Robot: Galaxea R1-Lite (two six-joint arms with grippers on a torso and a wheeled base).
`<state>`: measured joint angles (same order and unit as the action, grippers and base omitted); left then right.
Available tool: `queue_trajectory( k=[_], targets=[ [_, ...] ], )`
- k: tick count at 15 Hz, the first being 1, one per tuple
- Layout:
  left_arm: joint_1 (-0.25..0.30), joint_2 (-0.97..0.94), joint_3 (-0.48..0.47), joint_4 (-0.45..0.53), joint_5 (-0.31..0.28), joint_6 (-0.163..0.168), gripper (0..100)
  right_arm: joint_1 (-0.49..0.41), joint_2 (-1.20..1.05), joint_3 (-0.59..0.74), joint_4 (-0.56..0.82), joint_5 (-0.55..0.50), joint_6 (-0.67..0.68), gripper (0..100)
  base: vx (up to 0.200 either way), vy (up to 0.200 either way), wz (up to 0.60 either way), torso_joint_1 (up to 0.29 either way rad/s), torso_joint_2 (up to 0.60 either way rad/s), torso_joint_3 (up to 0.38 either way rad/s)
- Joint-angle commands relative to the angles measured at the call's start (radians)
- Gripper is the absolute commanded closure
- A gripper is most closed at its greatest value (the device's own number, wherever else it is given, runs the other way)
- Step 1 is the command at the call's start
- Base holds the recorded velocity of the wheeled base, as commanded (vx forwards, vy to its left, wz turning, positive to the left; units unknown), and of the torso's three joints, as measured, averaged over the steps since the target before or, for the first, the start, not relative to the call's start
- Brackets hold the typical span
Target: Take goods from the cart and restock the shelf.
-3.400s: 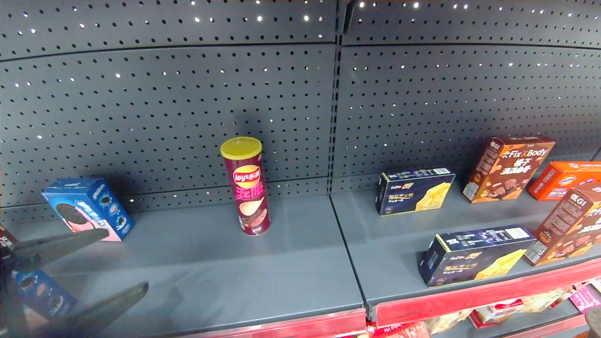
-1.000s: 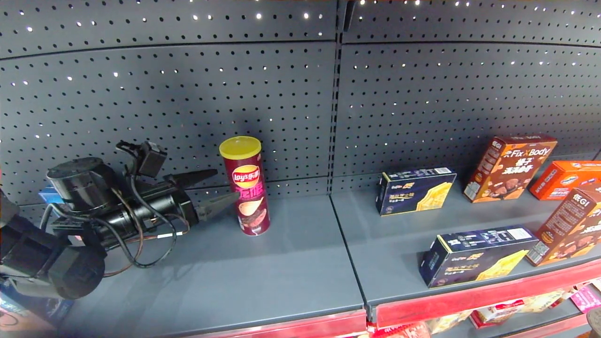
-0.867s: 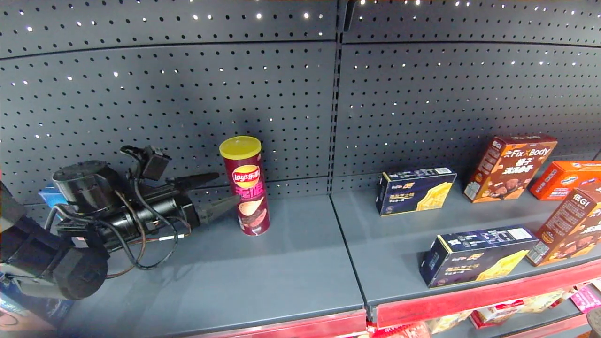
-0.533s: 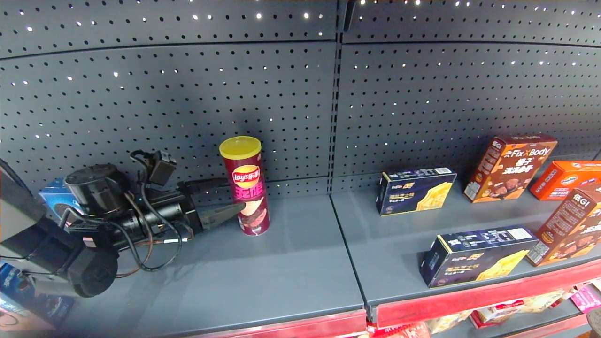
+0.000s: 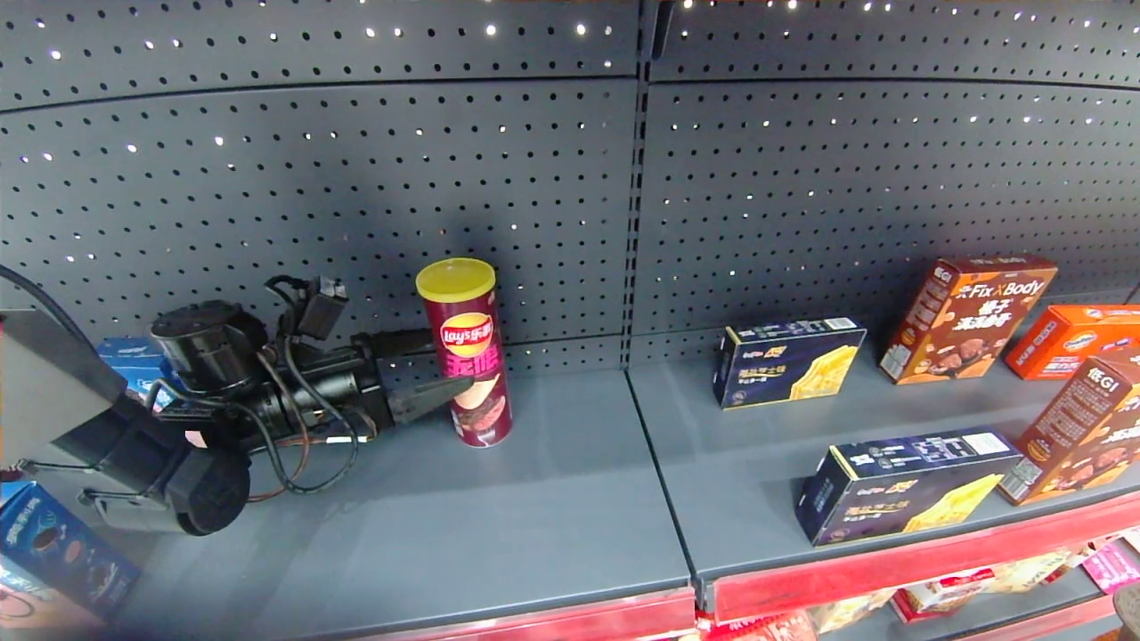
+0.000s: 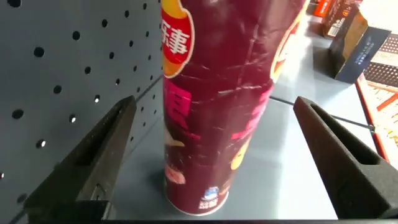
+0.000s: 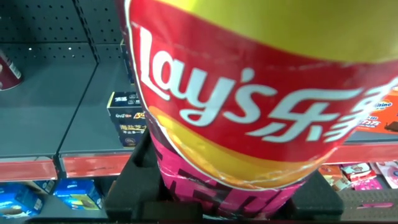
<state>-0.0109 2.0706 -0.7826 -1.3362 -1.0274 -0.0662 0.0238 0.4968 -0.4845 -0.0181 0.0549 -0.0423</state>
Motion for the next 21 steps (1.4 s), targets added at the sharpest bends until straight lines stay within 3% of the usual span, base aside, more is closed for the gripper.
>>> queue_trajectory(
  k=[1,4,6,8,20,21],
  targets=[
    [-0.004,0.014,-0.007,0.0,-0.005,0.0,0,0.005,0.002,0.0,0.001,0.0,-0.001,100,0.0,0.0,0.0,0.0,0.0,0.0],
    [-0.015,0.037,-0.026,0.002,-0.029,-0.001,0,0.005,0.0,-0.005,0.001,0.0,0.001,100,0.0,0.0,0.0,0.0,0.0,0.0],
    [-0.023,0.052,-0.063,0.0,-0.048,-0.029,0,0.005,-0.003,-0.003,0.003,0.0,-0.001,100,0.0,0.0,0.0,0.0,0.0,0.0],
    [-0.026,0.071,-0.101,0.003,-0.051,-0.037,0,0.005,0.0,-0.002,0.003,0.0,0.001,100,0.0,0.0,0.0,0.0,0.0,0.0],
    [-0.054,0.129,-0.165,0.014,-0.059,-0.038,0,0.013,0.016,-0.008,0.0,0.0,-0.001,100,0.0,0.0,0.0,0.0,0.0,0.0],
    [-0.057,0.129,-0.169,0.014,-0.059,-0.046,100,0.013,0.017,-0.008,0.0,0.0,-0.001,100,0.0,0.0,0.0,0.0,0.0,0.0]
  ],
)
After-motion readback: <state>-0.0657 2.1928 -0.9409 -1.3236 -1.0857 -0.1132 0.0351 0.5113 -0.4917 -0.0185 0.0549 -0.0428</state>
